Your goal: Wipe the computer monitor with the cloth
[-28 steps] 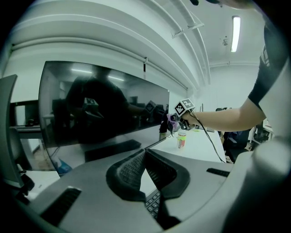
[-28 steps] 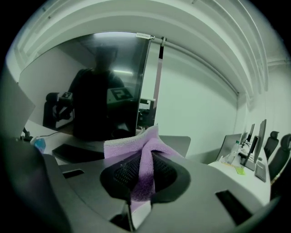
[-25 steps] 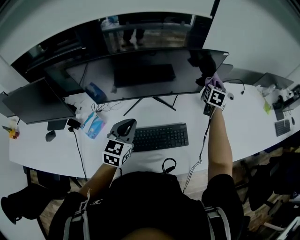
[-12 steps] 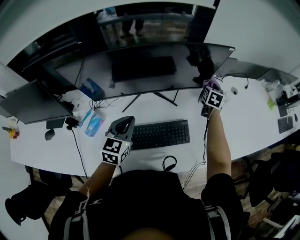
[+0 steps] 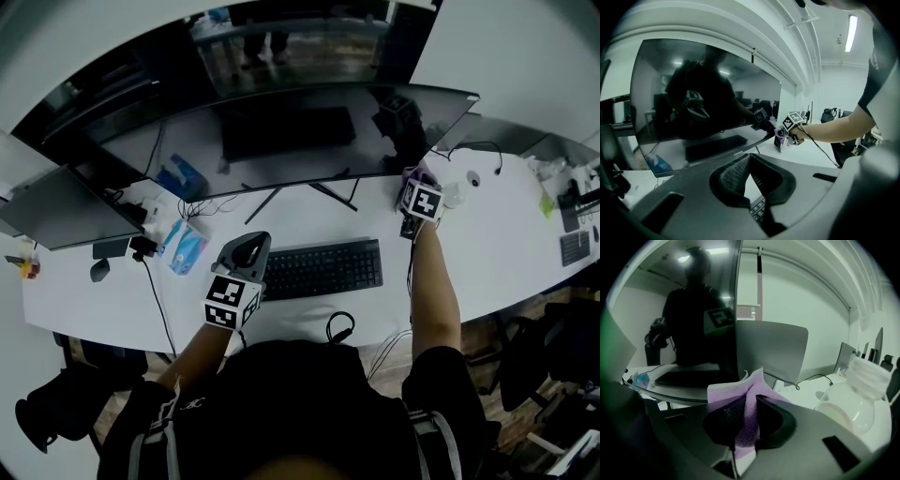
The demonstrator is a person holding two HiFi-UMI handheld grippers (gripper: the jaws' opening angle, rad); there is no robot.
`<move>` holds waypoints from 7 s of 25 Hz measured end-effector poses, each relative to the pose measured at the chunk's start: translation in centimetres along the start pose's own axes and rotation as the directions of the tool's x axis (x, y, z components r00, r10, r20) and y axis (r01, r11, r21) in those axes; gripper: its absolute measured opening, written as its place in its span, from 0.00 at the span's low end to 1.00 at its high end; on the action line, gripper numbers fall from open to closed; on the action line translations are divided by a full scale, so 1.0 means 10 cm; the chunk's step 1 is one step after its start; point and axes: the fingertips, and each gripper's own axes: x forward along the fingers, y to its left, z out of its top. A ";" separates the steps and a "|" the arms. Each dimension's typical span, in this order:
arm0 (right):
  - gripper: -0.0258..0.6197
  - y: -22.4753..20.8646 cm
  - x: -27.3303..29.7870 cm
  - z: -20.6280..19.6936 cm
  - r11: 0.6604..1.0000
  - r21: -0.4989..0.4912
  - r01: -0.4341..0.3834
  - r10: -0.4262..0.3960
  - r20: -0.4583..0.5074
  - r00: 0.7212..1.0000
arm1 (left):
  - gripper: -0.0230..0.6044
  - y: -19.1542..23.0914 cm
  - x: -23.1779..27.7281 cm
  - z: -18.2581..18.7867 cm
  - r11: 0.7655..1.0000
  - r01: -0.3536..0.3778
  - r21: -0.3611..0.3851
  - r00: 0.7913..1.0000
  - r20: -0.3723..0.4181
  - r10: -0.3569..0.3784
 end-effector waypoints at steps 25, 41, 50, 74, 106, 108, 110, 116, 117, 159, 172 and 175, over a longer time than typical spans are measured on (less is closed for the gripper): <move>0.15 0.46 0.00 -0.43 0.994 -0.034 -0.106 0.103 -0.069 0.992 | 0.06 0.07 -0.25 -0.08 0.999 -0.032 -0.006 0.999 -0.001 0.032; 0.15 1.32 -0.25 -0.47 0.974 -0.094 -0.208 0.201 -0.079 0.976 | 0.06 0.23 -0.79 -0.24 0.993 -0.111 -0.038 0.994 0.008 0.111; 0.15 1.74 -0.33 -0.49 0.966 -0.078 -0.246 0.239 -0.090 0.967 | 0.06 0.43 -1.14 -0.28 0.985 -0.167 -0.049 0.986 0.010 0.168; 0.15 3.46 -0.73 -0.66 0.924 -0.134 -0.359 0.344 -0.125 0.931 | 0.06 1.26 -2.41 -0.65 0.944 -0.311 -0.109 0.948 0.026 0.316; 0.16 5.71 -1.20 -0.91 0.820 -0.241 -0.519 0.488 -0.179 0.854 | 0.06 2.11 -3.85 -1.35 0.855 -0.477 -0.205 0.872 0.007 0.489; 0.16 5.86 -1.23 -0.93 0.809 -0.243 -0.535 0.503 -0.182 0.845 | 0.06 2.18 -3.90 -1.37 0.853 -0.479 -0.208 0.871 0.008 0.491; 0.16 6.01 -1.27 -0.94 0.800 -0.248 -0.546 0.515 -0.182 0.838 | 0.06 2.27 -3.95 -1.39 0.854 -0.478 -0.207 0.871 0.011 0.491; 0.16 6.35 -1.35 -0.96 0.801 -0.221 -0.556 0.526 -0.184 0.831 | 0.06 2.51 -4.06 -1.44 0.864 -0.463 -0.197 0.879 0.023 0.476; 0.16 6.40 -1.38 -0.96 0.799 -0.217 -0.561 0.530 -0.185 0.827 | 0.06 2.55 -4.08 -1.45 0.866 -0.460 -0.196 0.881 0.025 0.473; 0.16 6.58 -3.59 1.73 0.803 -0.306 -0.511 0.590 0.524 0.614 | 0.06 2.71 -3.98 -1.32 0.927 -0.321 -0.194 0.925 0.145 0.350; 0.15 6.35 -4.41 1.42 0.778 -0.391 -0.492 0.618 0.615 0.489 | 0.06 2.64 -3.96 -1.16 0.937 -0.298 -0.185 0.925 0.185 0.331; 0.15 6.31 -4.53 1.06 0.781 -0.412 -0.469 0.619 0.613 0.492 | 0.06 2.64 -3.91 -1.10 0.940 -0.290 -0.180 0.926 0.196 0.323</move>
